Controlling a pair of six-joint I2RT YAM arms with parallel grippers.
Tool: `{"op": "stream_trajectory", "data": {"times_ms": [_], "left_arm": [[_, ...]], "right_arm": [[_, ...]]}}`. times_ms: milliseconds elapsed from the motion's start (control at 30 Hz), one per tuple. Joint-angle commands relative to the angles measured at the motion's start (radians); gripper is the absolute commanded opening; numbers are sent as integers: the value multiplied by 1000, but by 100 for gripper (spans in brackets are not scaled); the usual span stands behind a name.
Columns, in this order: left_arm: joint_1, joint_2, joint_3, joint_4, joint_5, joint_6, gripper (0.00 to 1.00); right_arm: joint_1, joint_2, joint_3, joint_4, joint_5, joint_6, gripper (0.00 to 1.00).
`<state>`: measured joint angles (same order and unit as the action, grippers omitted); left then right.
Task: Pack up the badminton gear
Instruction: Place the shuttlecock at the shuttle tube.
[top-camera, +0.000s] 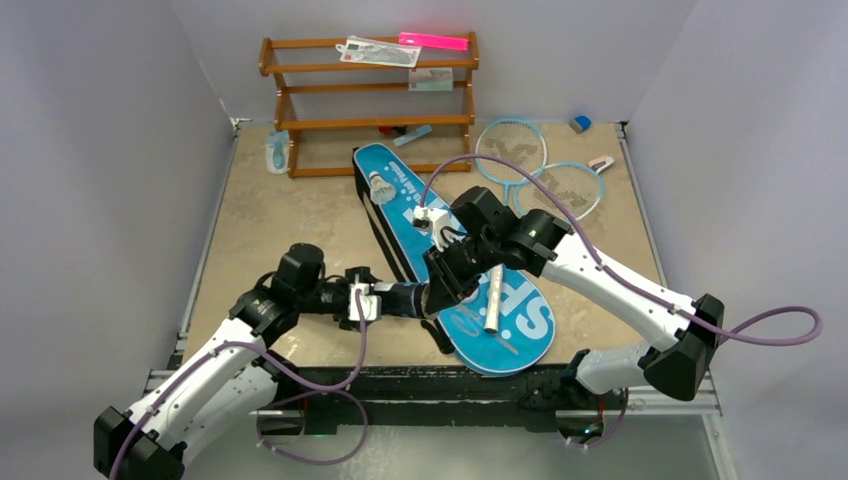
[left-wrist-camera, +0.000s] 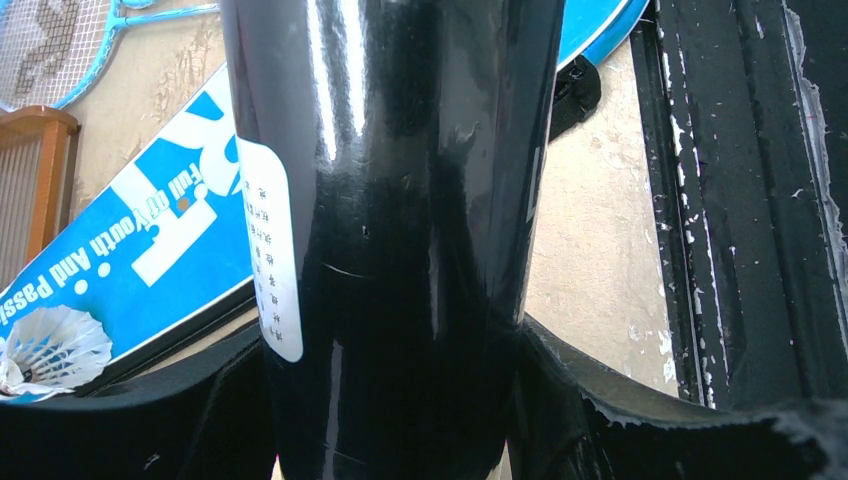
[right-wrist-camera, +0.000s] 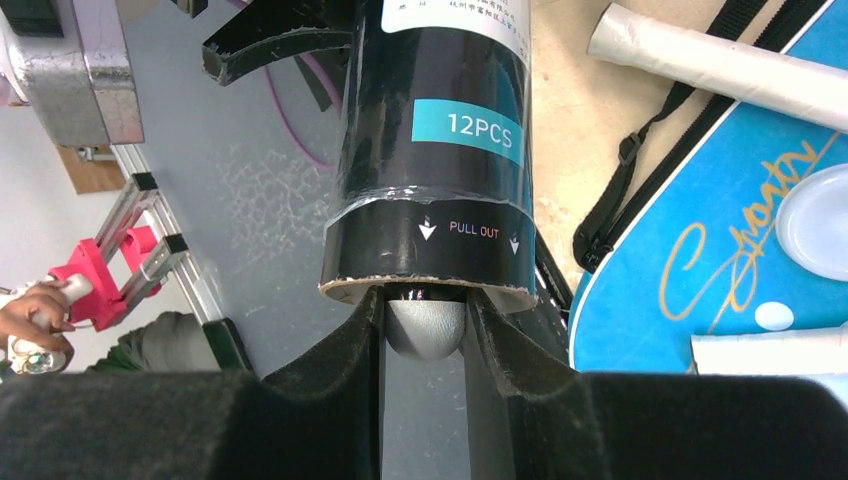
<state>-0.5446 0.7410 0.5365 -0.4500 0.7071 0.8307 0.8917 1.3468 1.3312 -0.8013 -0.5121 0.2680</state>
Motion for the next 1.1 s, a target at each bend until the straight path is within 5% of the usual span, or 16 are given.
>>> {"op": "stream_trajectory", "data": {"times_ms": [0, 400, 567, 800, 1067], "left_arm": [[-8, -10, 29, 10, 76, -6, 11], [7, -51, 17, 55, -35, -76, 11], [40, -73, 11, 81, -81, -110, 10], [66, -103, 0, 109, -92, -132, 10], [80, -87, 2, 112, -55, -124, 10]], "right_arm": [[7, 7, 40, 98, -11, -11, 15], [1, -128, 35, 64, 144, -27, 69], [0, -203, 13, 73, 242, -21, 71], [0, -250, -37, 155, 254, 2, 52], [0, -233, -59, 213, 225, 18, 49]]}}
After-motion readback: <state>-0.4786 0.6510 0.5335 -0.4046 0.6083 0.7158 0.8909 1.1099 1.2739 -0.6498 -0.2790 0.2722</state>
